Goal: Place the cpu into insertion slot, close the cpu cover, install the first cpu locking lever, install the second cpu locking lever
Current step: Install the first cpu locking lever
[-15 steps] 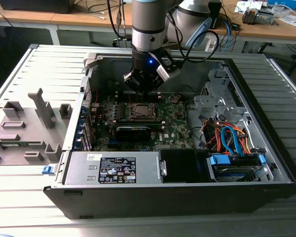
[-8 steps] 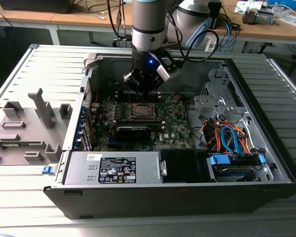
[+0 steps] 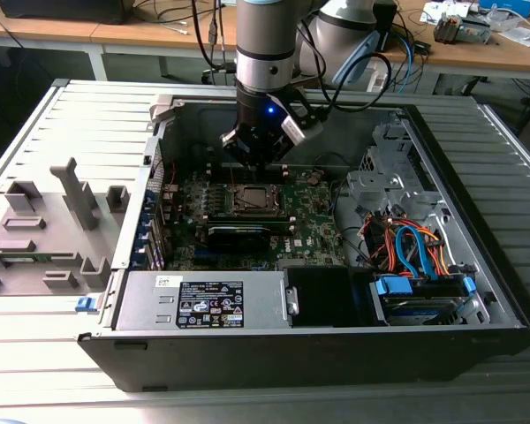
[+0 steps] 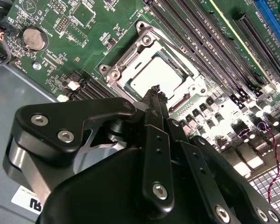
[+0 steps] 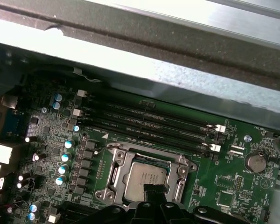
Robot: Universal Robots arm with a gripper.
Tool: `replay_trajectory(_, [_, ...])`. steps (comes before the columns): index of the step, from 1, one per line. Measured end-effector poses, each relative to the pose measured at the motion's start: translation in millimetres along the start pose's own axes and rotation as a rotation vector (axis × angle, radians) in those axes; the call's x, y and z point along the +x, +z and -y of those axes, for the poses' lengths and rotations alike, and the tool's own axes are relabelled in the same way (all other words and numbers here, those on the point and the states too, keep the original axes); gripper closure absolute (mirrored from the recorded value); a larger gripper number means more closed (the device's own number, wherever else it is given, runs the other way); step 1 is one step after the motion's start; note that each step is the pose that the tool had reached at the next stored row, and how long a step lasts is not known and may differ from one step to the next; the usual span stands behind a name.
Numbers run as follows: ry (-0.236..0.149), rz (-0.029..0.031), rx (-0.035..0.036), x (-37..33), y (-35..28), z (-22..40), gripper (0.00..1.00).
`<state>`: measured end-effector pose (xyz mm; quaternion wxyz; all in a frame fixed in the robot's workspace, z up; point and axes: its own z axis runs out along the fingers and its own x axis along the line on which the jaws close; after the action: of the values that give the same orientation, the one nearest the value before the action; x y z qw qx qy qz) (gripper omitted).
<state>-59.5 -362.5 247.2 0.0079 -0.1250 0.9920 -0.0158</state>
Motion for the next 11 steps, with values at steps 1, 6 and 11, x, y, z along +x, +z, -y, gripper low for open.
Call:
replay_trajectory(1, [-0.002,0.0001,0.0,0.0,0.0,0.0,0.89])
replay_trajectory(6, [-0.012,0.0004,-0.0002,0.0,0.0,0.0,0.89])
replay_trajectory(11, [-0.019,0.0006,-0.0002,0.0,0.0,0.0,0.89])
